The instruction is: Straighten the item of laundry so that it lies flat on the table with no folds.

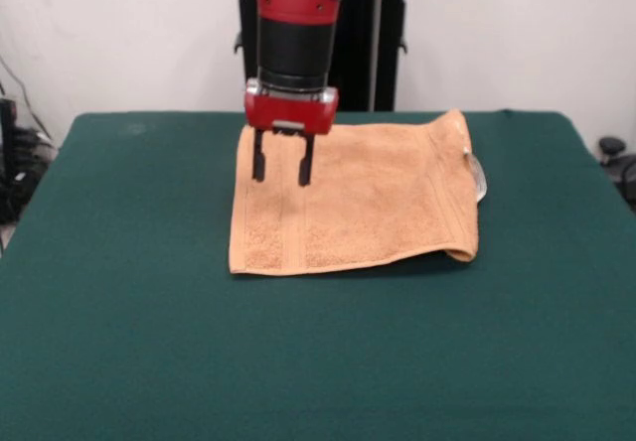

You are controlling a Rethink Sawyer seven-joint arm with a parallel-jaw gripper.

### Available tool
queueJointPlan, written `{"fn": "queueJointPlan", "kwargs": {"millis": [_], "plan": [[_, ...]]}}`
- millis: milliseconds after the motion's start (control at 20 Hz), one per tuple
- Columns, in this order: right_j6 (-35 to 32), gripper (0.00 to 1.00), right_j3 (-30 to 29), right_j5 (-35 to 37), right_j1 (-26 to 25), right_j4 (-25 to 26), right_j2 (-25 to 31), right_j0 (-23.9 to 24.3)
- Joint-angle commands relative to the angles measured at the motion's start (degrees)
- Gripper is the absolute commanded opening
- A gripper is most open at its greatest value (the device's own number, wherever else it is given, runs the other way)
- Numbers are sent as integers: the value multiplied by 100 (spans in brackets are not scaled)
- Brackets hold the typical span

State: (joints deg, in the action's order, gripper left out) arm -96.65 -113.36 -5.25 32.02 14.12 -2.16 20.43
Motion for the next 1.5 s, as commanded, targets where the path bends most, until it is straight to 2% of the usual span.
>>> {"fn": "queueJointPlan", "kwargs": {"millis": [50,450,1250,1300,1500], "plan": [[-807,100,849,-279,-665,-173,-70,-115],[-652,100,1226,-324,-1264,109,455,417],[-561,100,1311,147,-1510,208,963,719],[-574,0,1302,103,-1506,259,982,730],[-698,0,1215,227,-1382,60,801,567]]}}
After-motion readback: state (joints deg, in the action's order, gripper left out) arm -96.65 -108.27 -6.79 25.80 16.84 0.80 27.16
